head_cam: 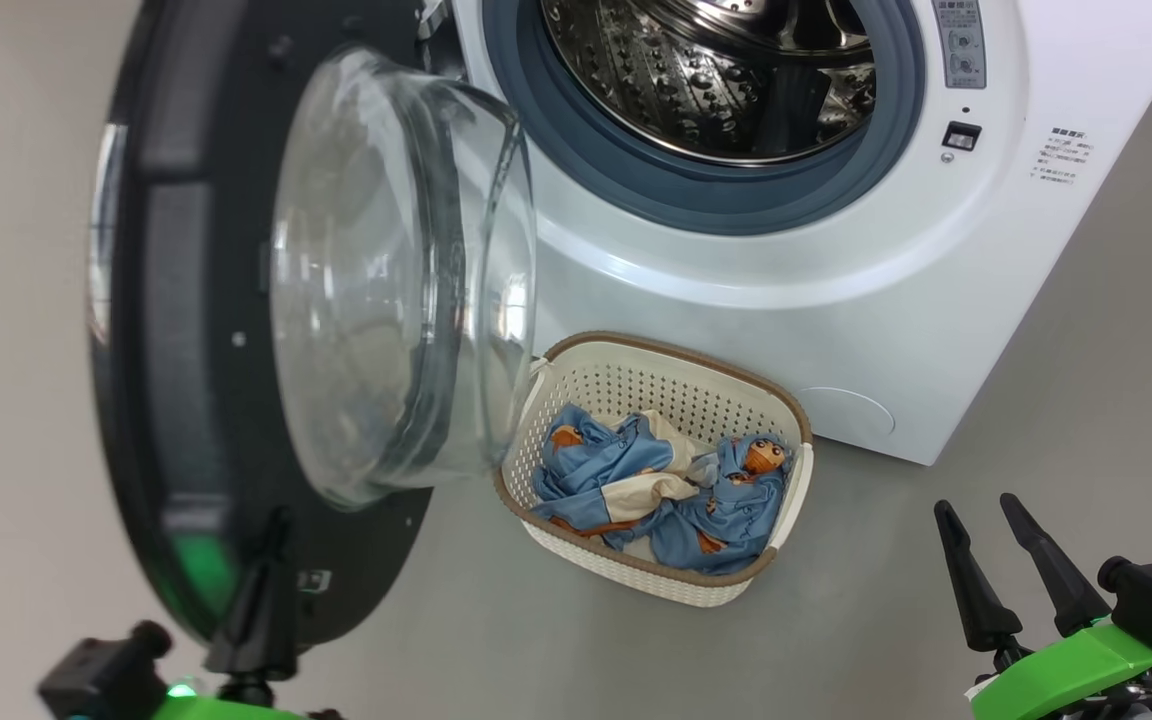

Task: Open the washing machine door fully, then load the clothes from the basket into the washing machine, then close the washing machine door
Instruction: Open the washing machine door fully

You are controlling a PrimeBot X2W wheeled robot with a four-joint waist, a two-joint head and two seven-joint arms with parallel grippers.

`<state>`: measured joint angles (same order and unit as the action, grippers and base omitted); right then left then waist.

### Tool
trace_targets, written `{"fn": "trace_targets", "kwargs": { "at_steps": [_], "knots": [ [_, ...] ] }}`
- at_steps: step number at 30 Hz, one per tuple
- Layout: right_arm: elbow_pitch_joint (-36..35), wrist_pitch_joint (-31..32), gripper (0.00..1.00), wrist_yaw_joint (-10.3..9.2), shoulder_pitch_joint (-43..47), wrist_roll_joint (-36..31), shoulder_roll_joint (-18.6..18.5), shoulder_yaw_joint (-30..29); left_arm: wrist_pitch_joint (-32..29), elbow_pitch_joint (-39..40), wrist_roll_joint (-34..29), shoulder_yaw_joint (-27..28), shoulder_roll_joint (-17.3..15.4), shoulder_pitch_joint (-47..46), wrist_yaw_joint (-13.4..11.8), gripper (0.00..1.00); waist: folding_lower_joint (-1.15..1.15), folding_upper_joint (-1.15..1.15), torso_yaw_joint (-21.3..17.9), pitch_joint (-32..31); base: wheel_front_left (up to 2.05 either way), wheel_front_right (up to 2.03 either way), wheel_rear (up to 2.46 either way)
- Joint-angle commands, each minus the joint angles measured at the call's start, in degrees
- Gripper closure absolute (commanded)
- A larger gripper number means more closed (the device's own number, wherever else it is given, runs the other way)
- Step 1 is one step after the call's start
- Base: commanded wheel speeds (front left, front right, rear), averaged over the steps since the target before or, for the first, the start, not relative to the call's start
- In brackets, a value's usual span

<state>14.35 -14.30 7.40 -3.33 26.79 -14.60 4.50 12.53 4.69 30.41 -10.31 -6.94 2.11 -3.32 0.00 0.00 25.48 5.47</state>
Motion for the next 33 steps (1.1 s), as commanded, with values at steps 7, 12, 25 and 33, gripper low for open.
{"fn": "trace_targets", "kwargs": {
  "at_steps": [7,12,25,33],
  "knots": [
    [-1.4,-0.7,0.00,0.09,0.3,0.0,-0.2,0.9,0.8,-0.4,-0.2,6.7,-3.5,-3.1,-2.2,1.00,0.00,0.00,-0.7,0.6,0.00,0.00,0.00],
    [-1.6,-0.7,0.00,0.09,0.3,0.0,-0.2,0.7,1.4,-2.8,1.0,9.8,-4.1,-5.2,-2.5,1.00,0.00,0.00,-1.1,1.3,0.00,0.00,0.00],
    [-1.7,-0.7,0.00,0.09,-0.5,-0.2,-0.7,1.0,2.4,-13.6,0.5,18.4,-6.5,-12.9,-2.0,1.00,0.00,0.00,-1.8,3.2,0.00,0.00,0.00],
    [-1.8,-0.7,0.00,0.09,-1.7,-0.3,-1.4,1.0,2.5,-20.7,-2.7,25.4,-7.8,-19.0,-0.1,1.00,0.00,0.00,-2.2,5.3,0.00,0.00,0.00]
  ]
}}
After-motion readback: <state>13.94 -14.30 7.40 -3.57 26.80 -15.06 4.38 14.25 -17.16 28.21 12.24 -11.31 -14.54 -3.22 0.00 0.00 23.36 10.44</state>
